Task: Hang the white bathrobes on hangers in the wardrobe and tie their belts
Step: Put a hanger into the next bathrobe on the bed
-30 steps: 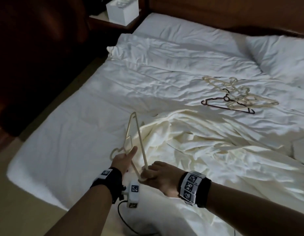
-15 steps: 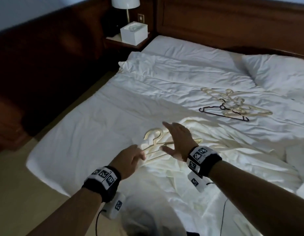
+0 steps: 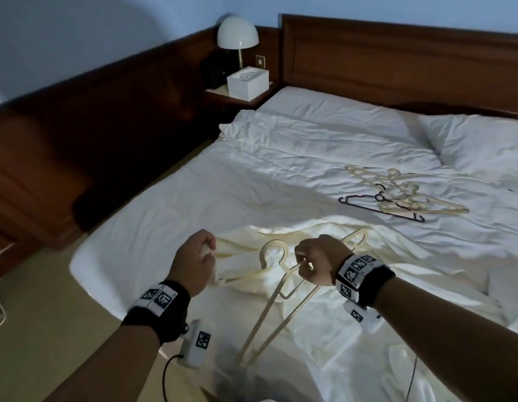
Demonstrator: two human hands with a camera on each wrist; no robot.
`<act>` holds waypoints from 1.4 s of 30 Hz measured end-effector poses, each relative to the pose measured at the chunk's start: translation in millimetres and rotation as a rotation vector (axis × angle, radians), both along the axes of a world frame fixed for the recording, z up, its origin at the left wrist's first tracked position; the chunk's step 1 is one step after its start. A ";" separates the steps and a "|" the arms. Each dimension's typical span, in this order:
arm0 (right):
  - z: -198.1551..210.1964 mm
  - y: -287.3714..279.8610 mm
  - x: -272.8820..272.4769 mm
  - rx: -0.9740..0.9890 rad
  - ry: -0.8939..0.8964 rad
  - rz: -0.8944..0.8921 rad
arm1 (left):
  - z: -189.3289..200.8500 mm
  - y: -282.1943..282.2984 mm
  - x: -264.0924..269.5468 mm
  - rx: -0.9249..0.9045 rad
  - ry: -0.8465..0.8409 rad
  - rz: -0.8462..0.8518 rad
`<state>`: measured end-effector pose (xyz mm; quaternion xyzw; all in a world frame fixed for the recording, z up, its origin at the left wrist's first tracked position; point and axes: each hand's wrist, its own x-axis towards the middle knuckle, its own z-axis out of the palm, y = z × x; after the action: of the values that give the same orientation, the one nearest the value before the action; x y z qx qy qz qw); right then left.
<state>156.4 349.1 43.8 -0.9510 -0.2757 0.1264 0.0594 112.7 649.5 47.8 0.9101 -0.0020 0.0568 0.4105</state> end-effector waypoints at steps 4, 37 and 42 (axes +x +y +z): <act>13.6 2.6 0.5 0.093 -0.016 -0.064 | 26.5 -29.4 -5.3 0.068 -0.198 -0.139; 122.7 -50.6 65.7 0.130 -0.062 -0.210 | 127.0 -22.9 64.5 -0.009 0.160 -0.040; 84.8 -105.1 39.7 0.091 -0.023 -0.346 | 82.9 -71.9 65.8 0.012 0.236 -0.151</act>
<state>196.1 244.1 128.6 -0.9820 -0.1143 0.0908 0.1201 178.5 577.6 130.7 0.9102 -0.0226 -0.0816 0.4053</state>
